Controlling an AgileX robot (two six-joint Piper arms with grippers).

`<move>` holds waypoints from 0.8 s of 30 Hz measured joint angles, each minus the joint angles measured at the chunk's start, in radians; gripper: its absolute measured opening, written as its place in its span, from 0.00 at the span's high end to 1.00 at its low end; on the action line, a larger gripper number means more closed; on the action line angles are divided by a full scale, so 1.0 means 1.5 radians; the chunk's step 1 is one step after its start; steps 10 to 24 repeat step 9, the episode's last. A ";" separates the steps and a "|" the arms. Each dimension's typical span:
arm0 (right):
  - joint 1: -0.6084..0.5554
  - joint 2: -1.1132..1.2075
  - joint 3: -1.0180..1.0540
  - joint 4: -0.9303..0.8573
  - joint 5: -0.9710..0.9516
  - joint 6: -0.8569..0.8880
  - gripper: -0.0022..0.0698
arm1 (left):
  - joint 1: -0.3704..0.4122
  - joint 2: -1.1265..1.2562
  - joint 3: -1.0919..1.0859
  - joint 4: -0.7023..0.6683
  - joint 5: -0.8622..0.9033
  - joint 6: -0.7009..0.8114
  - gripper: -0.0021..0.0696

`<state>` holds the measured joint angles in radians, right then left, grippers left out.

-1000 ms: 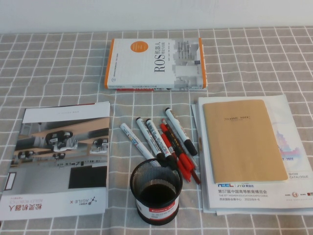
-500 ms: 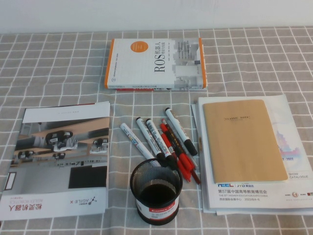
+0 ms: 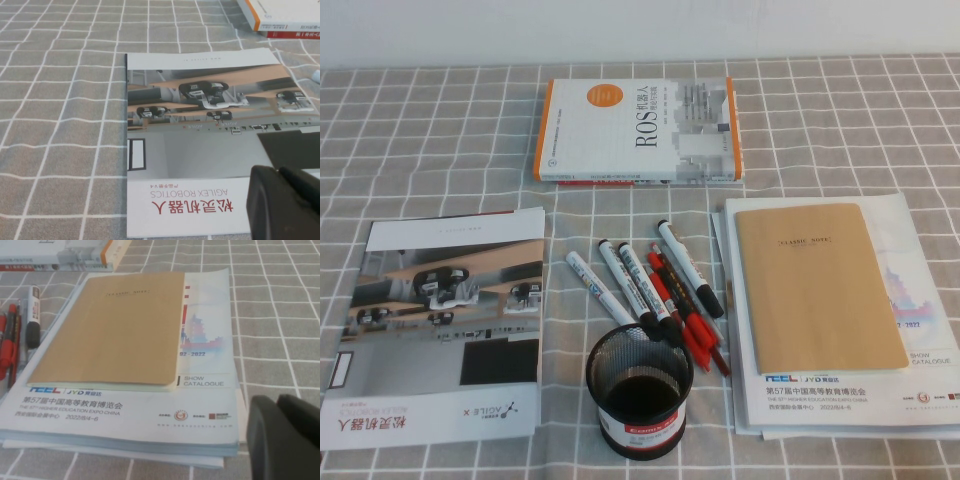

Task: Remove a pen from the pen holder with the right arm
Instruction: 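Take a marker out of the pen holder and lay it on the table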

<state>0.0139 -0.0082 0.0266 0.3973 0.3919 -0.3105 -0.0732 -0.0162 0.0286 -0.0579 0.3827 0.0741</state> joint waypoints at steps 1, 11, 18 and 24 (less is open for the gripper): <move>0.000 0.000 0.000 0.003 0.000 0.000 0.99 | 0.000 0.000 0.000 0.000 0.000 0.000 0.98; 0.000 0.000 0.000 0.010 0.000 0.000 0.99 | 0.000 0.000 0.000 0.000 0.000 0.000 0.98; 0.000 0.000 0.000 0.010 0.000 0.000 0.99 | 0.000 0.000 0.000 0.000 0.000 0.000 0.98; 0.000 0.000 0.000 0.010 0.000 0.000 0.99 | 0.000 0.000 0.000 0.000 0.000 0.000 0.98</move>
